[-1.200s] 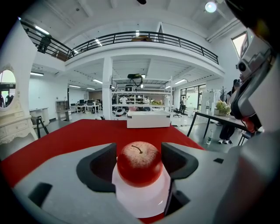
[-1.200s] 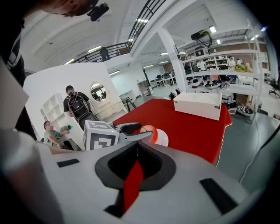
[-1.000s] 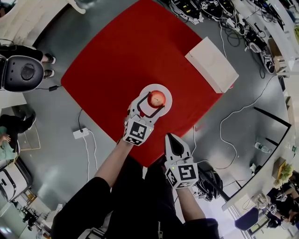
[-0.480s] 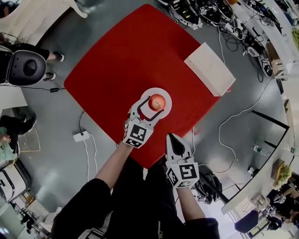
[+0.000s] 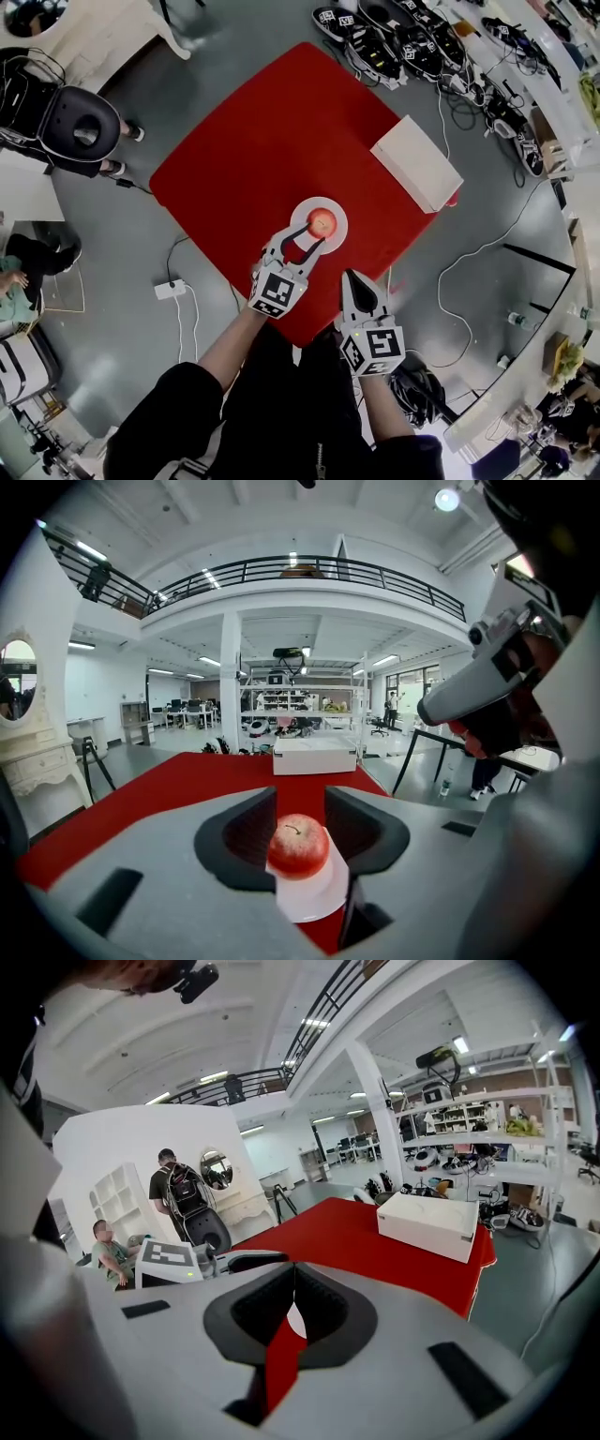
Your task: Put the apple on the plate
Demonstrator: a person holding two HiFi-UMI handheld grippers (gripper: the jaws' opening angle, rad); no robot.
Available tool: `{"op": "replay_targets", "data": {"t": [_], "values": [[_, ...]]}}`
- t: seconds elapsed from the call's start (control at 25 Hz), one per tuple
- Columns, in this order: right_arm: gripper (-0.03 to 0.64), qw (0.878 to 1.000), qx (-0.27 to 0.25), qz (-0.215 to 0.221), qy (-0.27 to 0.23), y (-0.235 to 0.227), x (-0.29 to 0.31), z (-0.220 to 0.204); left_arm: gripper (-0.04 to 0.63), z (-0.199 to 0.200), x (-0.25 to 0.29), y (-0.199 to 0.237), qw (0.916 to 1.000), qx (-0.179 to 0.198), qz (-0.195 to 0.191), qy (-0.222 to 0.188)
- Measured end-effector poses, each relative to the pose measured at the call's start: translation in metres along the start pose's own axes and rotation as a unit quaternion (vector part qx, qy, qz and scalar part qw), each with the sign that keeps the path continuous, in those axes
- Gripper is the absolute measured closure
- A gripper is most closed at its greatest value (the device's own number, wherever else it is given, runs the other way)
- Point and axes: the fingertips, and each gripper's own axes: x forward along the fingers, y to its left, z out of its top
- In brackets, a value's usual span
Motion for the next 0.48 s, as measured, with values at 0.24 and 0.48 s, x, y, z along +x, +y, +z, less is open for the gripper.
{"op": "replay_targets", "data": {"t": [0.24,0.48], "values": [[0.606,1.0,-0.014,0.007,-0.02,0.008,-0.01,0.025,0.523,0.024,-0.026,-0.014,1.0,0.0,0.0,-0.002],[0.606,0.999,-0.034,0.025,-0.034,0.022,-0.023,0.045,0.589,0.053,-0.054,-0.027,0.9999,0.007,-0.002,-0.009]]}}
